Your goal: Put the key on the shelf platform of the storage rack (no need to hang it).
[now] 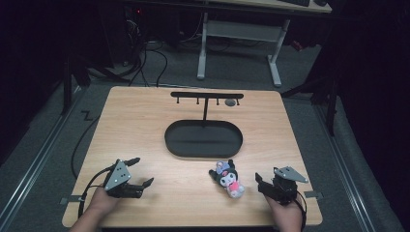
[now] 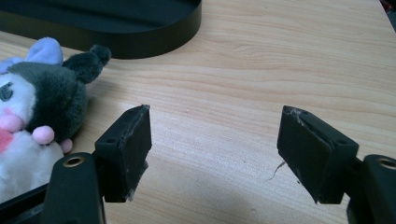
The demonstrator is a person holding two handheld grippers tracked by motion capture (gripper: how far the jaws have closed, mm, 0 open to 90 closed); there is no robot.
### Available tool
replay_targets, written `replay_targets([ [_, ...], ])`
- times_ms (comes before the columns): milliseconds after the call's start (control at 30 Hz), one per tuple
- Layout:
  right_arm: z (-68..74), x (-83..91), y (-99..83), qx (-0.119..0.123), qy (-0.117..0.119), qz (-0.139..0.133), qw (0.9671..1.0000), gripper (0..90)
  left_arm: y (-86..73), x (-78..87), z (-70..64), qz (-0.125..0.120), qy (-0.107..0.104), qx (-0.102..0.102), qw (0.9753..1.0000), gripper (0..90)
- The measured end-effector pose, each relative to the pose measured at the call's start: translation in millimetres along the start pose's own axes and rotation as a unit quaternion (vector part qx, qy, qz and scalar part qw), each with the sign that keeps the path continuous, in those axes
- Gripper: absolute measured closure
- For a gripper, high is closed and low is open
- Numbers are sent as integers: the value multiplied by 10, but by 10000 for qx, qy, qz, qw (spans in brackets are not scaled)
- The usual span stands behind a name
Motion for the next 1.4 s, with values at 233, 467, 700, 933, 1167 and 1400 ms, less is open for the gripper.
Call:
replay_targets([
  [233,14,17,14,-60,38,271,9996,282,0,-1,-1,4,-4,-3,10000,154],
  [467,-1,51,10,-147,41,544,9984,295,-1,-4,-2,8,-13,5,10000,154],
  [700,-14,60,-17,-171,21,819,9965,268,-1,-3,-4,14,-12,-3,10000,154],
  [933,-30,69,-16,-201,138,974,9949,241,-1,-6,-4,15,16,-19,10000,154],
  [1167,-118,49,26,-234,68,1108,9935,233,-3,-1,16,-1,40,86,10000,154],
  [1400,-60,10,89,-123,232,1613,9866,235,-2,3,11,-10,22,59,10000,154],
])
Point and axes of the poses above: each handheld gripper's, and its own axes: x roughly backward along the jaws, y roughly out of its top, z roughly to its left, the point moved 6 cm from there along -x, roughly forward along the jaws, and after that the axes turned 11 degrees about -z, right-handed, at the moved point
